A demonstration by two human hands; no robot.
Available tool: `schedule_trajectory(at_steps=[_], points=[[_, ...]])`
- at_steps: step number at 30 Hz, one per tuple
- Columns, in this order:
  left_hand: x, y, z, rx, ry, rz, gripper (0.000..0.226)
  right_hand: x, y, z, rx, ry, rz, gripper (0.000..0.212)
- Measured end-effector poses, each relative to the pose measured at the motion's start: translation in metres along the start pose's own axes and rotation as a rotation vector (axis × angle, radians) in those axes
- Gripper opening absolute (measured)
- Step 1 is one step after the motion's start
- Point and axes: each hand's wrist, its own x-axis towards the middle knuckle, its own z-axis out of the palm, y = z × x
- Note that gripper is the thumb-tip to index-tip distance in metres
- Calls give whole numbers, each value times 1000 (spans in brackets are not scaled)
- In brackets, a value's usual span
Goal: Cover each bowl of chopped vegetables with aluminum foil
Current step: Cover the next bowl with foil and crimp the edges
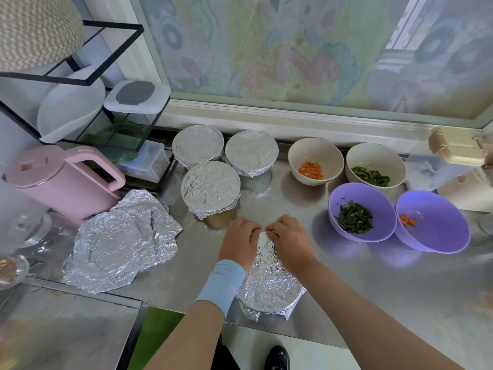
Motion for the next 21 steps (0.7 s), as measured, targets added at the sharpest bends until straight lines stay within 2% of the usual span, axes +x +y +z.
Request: schedule_trajectory(at_steps=[3,6,13,17,21], points=[[1,-5,6,-10,-29,-18,19,-5,0,2,-29,60,49,2],[-1,-7,7,-9,-14,-19,20,-8,0,5,-28,57,61,7],[-16,0,10,45,73,-125,23,-1,-1,4,-78,-3,-52,8],[-15,5,8,48,77,-31,23,-8,3,4,-148,135,-68,7],[-3,6,12,14,-6,43,17,-18,9,7,-113,180,-42,22]])
